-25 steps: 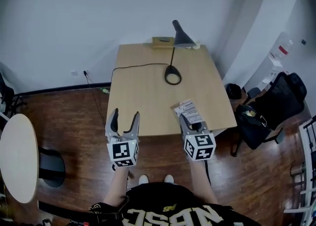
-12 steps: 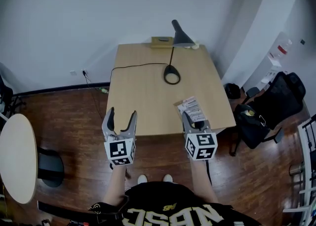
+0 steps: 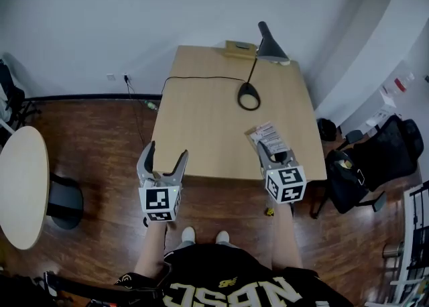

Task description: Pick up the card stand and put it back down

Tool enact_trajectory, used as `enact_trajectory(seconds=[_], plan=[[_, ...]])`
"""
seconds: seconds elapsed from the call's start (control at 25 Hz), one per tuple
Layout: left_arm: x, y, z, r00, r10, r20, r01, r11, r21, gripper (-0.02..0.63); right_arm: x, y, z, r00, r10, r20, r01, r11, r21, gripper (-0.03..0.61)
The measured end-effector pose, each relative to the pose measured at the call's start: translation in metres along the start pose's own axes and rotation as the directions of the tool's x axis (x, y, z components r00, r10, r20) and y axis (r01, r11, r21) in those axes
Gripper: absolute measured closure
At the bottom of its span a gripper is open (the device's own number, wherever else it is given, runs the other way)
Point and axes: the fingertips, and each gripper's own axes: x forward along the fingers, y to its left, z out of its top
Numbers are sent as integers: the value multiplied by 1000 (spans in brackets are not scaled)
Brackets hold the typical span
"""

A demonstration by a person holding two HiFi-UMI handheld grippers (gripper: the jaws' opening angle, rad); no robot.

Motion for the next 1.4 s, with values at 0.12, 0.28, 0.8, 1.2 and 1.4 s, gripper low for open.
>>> enact_trajectory(seconds=[0.12, 0.28, 0.8, 1.2, 1.4], plan=[[-8, 21, -16, 998, 49, -28, -49, 999, -12, 213, 36, 20, -2, 994, 111, -18, -112, 992, -63, 465], [-20, 48, -31, 993, 100, -59, -101, 995, -16, 210, 88, 54, -10, 965, 255, -62, -261, 956, -134, 465], [-51, 110, -112, 962, 157, -225, -173, 983, -53, 210, 217, 182, -150, 739, 589, -327, -667, 710, -226, 465], [0, 56, -165, 964, -79, -252, 66, 996, -57, 210, 236, 197, -235, 679, 659, -324, -725, 672, -152, 465], [13, 33, -191, 955, -135, -263, 113, 989, -99, 210, 232, 207, -258, 633, 693, -344, -770, 608, -192, 465]])
